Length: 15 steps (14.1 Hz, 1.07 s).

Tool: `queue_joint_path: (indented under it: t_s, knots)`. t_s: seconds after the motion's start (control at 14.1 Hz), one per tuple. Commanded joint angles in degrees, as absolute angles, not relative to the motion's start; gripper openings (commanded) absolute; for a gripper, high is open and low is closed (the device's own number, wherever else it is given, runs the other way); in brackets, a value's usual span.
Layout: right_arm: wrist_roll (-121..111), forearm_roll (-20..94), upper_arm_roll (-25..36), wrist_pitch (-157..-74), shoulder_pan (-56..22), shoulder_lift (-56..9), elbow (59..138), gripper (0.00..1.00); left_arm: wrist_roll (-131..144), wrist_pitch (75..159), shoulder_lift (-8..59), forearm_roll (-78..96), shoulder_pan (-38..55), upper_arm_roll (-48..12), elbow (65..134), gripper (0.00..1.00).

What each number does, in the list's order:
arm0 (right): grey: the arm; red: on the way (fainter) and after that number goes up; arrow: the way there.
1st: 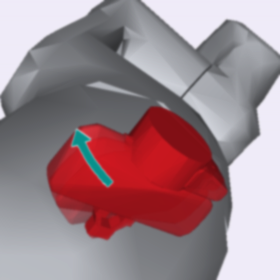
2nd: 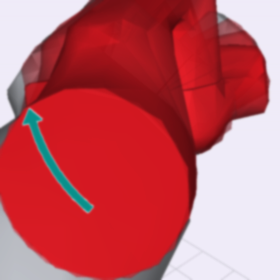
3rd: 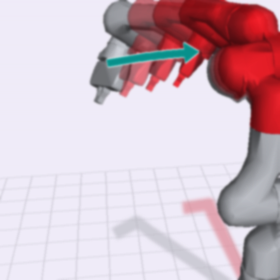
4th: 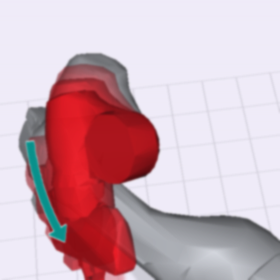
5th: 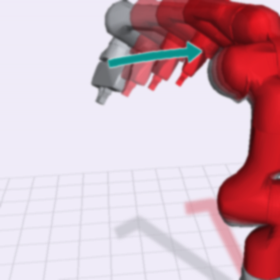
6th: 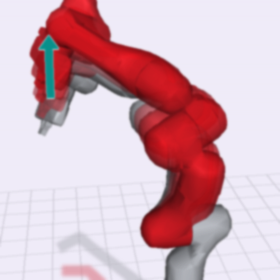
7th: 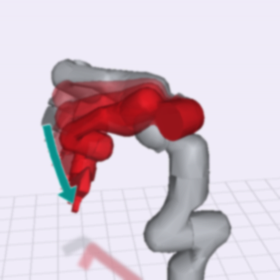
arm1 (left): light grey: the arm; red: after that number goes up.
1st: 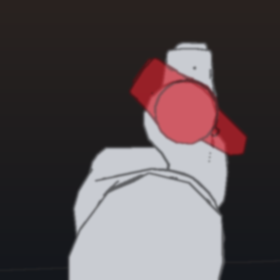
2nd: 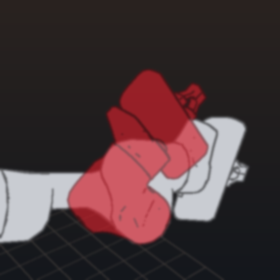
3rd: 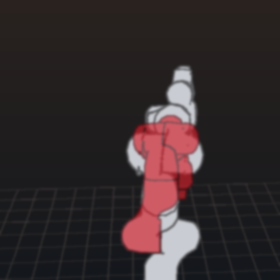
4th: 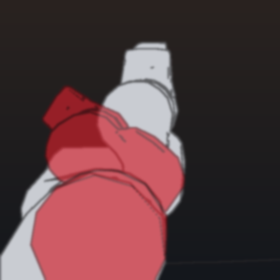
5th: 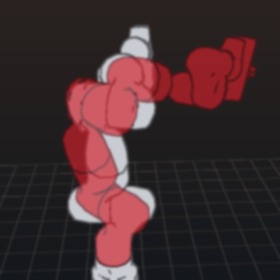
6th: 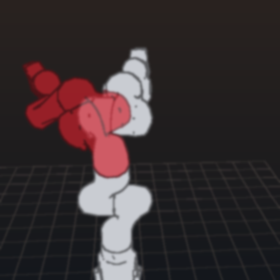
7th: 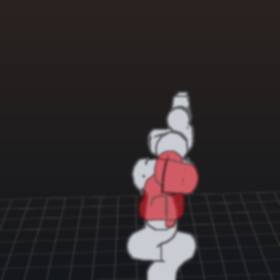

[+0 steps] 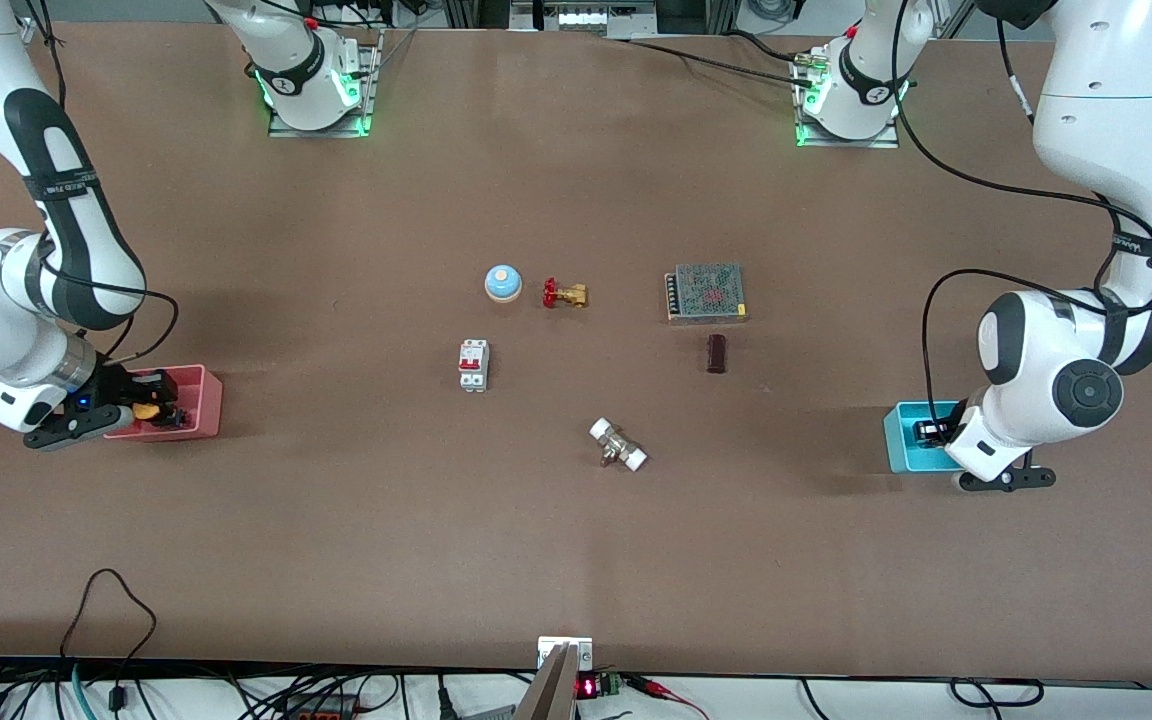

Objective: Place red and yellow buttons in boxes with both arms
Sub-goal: 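Carry the yellow button to the pink box while the left gripper carries red, then open both grippers to release the buttons into the boxes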

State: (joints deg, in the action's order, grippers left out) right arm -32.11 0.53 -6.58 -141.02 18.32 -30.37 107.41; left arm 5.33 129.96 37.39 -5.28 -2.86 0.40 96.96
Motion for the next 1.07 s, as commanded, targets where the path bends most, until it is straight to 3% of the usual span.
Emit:
queue_joint_path:
  t_s: [0.0, 0.36, 0.5, 0.57, 0.85, 0.99]
  knots:
    - [-33.49, 1.05, -7.03, -141.06, 18.9, -31.46, 106.7, 0.17, 4.31, 130.26, 36.56, -4.48, -3.25, -0.18, 97.74, 1.0]
    - [-33.4, 1.14, -7.03, -140.98, 18.9, -32.08, 106.7, 0.54, 4.48, 123.16, 33.49, -5.01, -2.99, -0.26, 95.2, 1.0]
    - [-33.31, 1.23, -7.03, -140.98, 18.9, -32.08, 106.7, 0.79, 4.48, 114.83, 32.26, -5.18, -2.81, -0.35, 90.38, 1.0]
    - [-32.96, 1.32, -7.03, -140.89, 18.9, -32.08, 106.7, 0.97, 4.48, 110.09, 31.65, -5.19, -2.55, -0.44, 87.39, 1.0]
    - [-33.22, 1.32, -7.03, -140.63, 19.33, -31.64, 106.7, 1.0, 4.48, 96.36, 28.49, -4.84, 0.34, -0.61, 77.01, 1.0]
    - [-33.22, 1.32, -7.03, -140.63, 19.34, -31.64, 106.7, 1.0, 4.48, 94.22, 26.12, -4.4, 0.53, -1.4, 73.93, 1.0]
